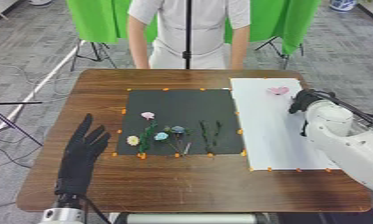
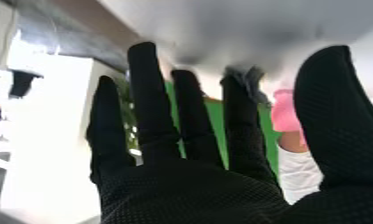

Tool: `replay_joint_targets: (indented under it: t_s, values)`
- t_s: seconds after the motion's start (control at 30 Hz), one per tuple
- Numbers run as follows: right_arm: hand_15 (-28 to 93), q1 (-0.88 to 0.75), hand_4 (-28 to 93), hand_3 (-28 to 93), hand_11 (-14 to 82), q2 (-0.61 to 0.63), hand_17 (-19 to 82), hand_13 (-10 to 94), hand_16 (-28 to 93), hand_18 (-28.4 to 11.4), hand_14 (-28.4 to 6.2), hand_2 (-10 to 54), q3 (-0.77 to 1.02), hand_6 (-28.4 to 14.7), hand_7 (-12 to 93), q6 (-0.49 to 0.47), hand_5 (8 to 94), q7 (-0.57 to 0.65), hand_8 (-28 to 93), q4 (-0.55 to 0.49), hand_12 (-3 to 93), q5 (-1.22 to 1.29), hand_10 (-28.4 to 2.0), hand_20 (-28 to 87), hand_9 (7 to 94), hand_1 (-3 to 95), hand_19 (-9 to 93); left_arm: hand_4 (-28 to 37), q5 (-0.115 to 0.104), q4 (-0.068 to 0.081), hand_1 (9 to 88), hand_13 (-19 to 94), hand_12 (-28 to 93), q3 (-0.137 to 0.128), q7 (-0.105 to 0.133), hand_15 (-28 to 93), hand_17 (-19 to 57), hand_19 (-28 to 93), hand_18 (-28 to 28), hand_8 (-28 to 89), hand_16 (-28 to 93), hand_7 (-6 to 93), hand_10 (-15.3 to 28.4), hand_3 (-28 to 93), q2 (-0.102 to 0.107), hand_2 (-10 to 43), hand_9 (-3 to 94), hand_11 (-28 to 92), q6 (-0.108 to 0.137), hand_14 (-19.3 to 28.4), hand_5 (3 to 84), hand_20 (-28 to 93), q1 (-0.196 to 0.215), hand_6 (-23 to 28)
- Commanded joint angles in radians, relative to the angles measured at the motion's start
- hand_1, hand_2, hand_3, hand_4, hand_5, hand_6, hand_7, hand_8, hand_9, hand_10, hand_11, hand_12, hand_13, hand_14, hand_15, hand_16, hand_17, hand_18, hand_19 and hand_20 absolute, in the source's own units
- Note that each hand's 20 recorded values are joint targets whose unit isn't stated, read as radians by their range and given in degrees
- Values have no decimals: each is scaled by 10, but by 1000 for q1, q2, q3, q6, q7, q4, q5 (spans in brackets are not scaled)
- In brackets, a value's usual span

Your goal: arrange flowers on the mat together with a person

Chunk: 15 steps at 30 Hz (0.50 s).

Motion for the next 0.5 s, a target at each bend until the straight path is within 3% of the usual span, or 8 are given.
replay_joint_targets:
  t_s: [0.03, 0.13, 0.17, 0.23, 0.5]
  values:
    - [463, 68, -280, 639, 184, 1, 106, 516, 157, -227, -90, -33, -162, 93, 238, 179, 544, 35, -169, 31, 152, -104, -62, 273, 561, 394, 501, -283, -6, 11, 198, 213, 129, 9, 8, 175, -116, 424, 232, -95, 1, 111, 124, 766, 2, 36, 273, 87, -9, 176, 222, 59, -2, -21]
    - [502, 69, -278, 544, 210, 0, 128, 566, 169, -214, -63, -39, -167, 91, 264, 184, 648, 23, -112, 40, 171, -143, -46, 277, 654, 487, 521, -283, -11, 11, 197, 213, 129, 16, 20, 175, -116, 425, 231, -94, 1, 112, 125, 765, 5, 37, 273, 87, -1, 176, 221, 59, -2, -21]
    - [537, 64, -278, 527, 151, 5, 143, 600, 179, -197, -43, -39, -167, 93, 256, 192, 726, 26, -81, 36, 254, -146, -29, 285, 748, 535, 537, -283, -8, 13, 197, 214, 129, 14, 16, 175, -116, 425, 231, -94, 2, 112, 124, 765, 2, 37, 272, 87, -6, 176, 221, 59, -3, -21]
    - [558, 69, -280, 525, 128, 7, 150, 618, 197, -182, -31, -42, -178, 93, 249, 222, 758, 32, -61, 38, 297, -159, -25, 294, 801, 557, 549, -283, -11, 12, 197, 214, 129, 17, 23, 174, -116, 425, 231, -94, 1, 112, 123, 765, 5, 37, 272, 87, 1, 176, 221, 59, -1, -21]
    - [595, 37, -282, 562, 208, 15, 157, 640, 229, -158, -22, -46, -106, 75, 243, 401, 780, 9, -42, -79, 308, -201, -38, 306, 830, 557, 578, -283, -12, 0, 196, 214, 129, 10, 30, 175, -116, 424, 231, -95, 2, 112, 124, 765, 8, 38, 272, 87, 17, 176, 221, 59, 26, -21]
